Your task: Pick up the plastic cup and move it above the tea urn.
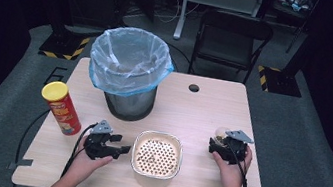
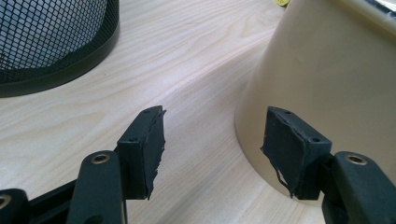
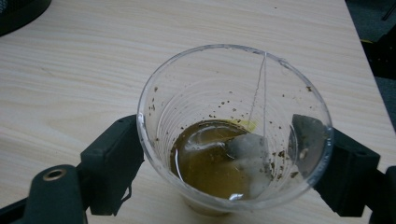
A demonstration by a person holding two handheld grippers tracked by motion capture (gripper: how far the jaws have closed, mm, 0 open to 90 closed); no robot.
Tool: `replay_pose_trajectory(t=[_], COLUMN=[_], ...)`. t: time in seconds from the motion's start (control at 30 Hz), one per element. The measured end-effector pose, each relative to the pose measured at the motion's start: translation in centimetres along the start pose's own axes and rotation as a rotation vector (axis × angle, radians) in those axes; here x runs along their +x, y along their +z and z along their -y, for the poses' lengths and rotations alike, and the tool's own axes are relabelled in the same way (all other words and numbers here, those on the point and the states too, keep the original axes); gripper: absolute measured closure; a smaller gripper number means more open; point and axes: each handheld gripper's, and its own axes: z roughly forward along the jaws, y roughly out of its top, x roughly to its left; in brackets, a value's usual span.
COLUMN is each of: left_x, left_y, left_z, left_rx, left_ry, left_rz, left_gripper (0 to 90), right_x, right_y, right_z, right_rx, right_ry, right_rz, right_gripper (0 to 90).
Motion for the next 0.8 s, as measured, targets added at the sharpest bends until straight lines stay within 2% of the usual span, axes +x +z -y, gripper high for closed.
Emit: replay_pose_trajectory(t=[0.1,0.13,0.2,0.3,0.33,0.47,0.5,0.53,0.63,0.73,0.8], left_x=[0.1,0.1,0.1,0.2,0.2,0.3,0.3,0.3,0.4,0.3,0.4], left_y=[0.0,0.0,0.0,0.0,-0.1,-0.1,-0.1,-0.2,-0.2,-0.3,-0.4], left_z=[0.0,0.0,0.0,0.0,0.0,0.0,0.0,0.0,0.0,0.0,0.0], left_rx=[0.002,0.001,-0.005,-0.006,-0.005,-0.003,-0.004,-0.002,-0.007,-0.016,-0.013], left_ry=[-0.003,-0.004,-0.005,-0.011,-0.010,-0.009,-0.010,-0.014,-0.014,-0.021,-0.023], left_rz=[-0.002,-0.001,-0.002,-0.004,-0.004,0.001,0.000,0.003,0.000,-0.007,-0.001], left_gripper=[38.6,38.5,38.5,38.6,38.6,38.6,38.6,38.6,38.6,38.6,38.6], right_x=[0.3,0.5,0.6,1.1,1.2,1.5,1.5,1.5,1.4,1.4,1.3], right_y=[0.4,0.6,0.7,1.1,1.3,1.7,1.8,1.9,2.0,1.9,1.9], right_z=[-0.1,-0.3,-0.4,-0.5,-0.6,-0.5,-0.5,-0.5,-0.6,-0.7,-0.7], right_rx=[-0.011,-0.017,-0.019,-0.026,-0.030,-0.033,-0.035,-0.037,-0.039,-0.041,-0.042], right_ry=[0.013,0.007,0.002,-0.031,-0.056,-0.061,-0.054,-0.025,-0.023,-0.049,-0.057], right_rz=[-0.012,-0.032,-0.039,-0.057,-0.053,-0.062,-0.068,-0.094,-0.113,-0.144,-0.144], right_gripper=[19.6,20.8,20.9,21.7,22.1,25.1,26.6,28.3,30.3,32.8,33.6])
